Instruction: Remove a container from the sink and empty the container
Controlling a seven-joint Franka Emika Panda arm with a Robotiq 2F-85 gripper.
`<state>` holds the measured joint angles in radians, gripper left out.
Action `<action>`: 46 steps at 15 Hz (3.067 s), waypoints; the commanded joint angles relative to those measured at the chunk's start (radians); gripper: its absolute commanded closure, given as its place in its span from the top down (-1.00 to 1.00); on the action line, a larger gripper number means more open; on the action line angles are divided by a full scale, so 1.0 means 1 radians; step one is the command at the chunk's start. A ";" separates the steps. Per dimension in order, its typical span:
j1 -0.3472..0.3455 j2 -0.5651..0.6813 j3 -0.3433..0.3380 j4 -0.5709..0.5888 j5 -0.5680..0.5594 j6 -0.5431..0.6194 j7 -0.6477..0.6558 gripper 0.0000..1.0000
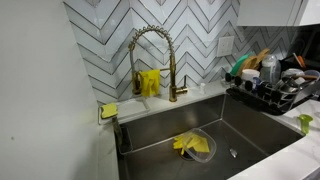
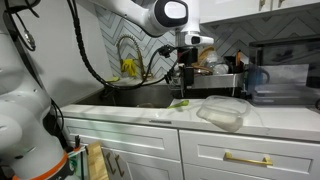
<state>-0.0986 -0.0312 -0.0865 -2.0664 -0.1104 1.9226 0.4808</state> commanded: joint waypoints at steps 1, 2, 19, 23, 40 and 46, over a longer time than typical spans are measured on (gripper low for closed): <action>0.001 0.001 0.001 0.002 0.000 -0.002 0.002 0.99; -0.001 0.001 0.000 0.004 0.000 -0.002 0.002 1.00; 0.024 0.050 0.020 -0.138 0.291 0.324 -0.181 0.98; 0.026 0.087 0.024 -0.144 0.348 0.388 -0.266 0.73; 0.026 0.060 0.031 -0.122 0.366 0.379 -0.378 -0.96; 0.011 -0.122 0.025 -0.097 -0.078 0.253 -0.165 -0.96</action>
<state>-0.0757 -0.0466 -0.0615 -2.1590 -0.0161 2.2211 0.2193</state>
